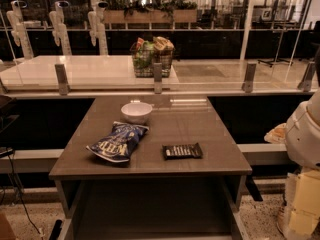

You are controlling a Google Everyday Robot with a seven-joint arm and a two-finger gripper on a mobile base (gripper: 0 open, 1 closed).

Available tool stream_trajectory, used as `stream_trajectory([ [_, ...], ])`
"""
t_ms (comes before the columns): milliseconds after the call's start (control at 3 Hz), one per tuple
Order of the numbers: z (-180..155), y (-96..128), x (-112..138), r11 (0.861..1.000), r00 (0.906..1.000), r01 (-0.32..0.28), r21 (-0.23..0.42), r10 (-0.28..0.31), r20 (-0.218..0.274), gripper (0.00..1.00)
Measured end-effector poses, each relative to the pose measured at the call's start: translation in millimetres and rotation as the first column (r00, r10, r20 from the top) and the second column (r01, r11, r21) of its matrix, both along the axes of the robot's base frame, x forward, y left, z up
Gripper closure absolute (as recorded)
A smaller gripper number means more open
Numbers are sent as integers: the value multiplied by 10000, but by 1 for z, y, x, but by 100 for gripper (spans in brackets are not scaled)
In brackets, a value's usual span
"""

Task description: Place rxbar chocolate into top drawer

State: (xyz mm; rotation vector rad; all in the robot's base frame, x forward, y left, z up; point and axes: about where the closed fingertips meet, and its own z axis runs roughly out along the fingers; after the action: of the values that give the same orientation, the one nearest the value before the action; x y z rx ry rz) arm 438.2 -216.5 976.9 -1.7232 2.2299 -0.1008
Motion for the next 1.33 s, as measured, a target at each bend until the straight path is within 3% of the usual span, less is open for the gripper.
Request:
stream_trajectory([
  [333,0,0,0,10000,10000,0,0,0,0,0],
  [667,1,9,11,9988,9997,-14,491,3,229,0],
  [1333,-8,47,60,9812,9979,-348,1899,239,595,0],
])
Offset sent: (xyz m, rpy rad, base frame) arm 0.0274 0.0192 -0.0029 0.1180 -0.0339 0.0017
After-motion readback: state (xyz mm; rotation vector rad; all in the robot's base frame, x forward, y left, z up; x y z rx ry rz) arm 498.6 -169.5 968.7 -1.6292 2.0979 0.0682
